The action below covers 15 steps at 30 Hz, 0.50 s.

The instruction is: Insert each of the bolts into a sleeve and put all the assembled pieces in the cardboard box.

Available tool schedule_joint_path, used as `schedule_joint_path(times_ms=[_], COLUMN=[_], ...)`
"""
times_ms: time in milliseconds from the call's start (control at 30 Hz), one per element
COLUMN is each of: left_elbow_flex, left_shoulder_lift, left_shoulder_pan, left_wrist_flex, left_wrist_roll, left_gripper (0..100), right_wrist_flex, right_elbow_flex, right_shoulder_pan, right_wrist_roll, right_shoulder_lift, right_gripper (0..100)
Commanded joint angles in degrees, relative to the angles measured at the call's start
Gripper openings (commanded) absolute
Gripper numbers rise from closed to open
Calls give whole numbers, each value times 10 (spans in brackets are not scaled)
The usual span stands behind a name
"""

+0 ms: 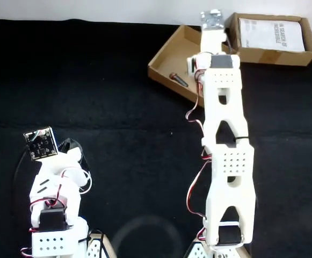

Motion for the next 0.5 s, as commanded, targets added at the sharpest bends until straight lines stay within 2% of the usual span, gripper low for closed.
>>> schedule_joint_path(times_ms=[0, 267, 467], left_elbow_flex=[10, 10, 10], left_shoulder_lift=[-5, -7, -7], left_shoulder_pan=[7, 7, 7], left_wrist_flex=[2, 3, 2], left_wrist_roll=[2, 2, 2], left_gripper=[11, 11, 11], right_wrist_flex=[5, -15, 7], right_elbow_flex=[-34, -37, -38], right_shoulder_pan=[-5, -25, -33], right_wrist_roll=[46, 142, 153], right_shoulder_lift=[12, 62, 57], right_gripper=[6, 16, 255])
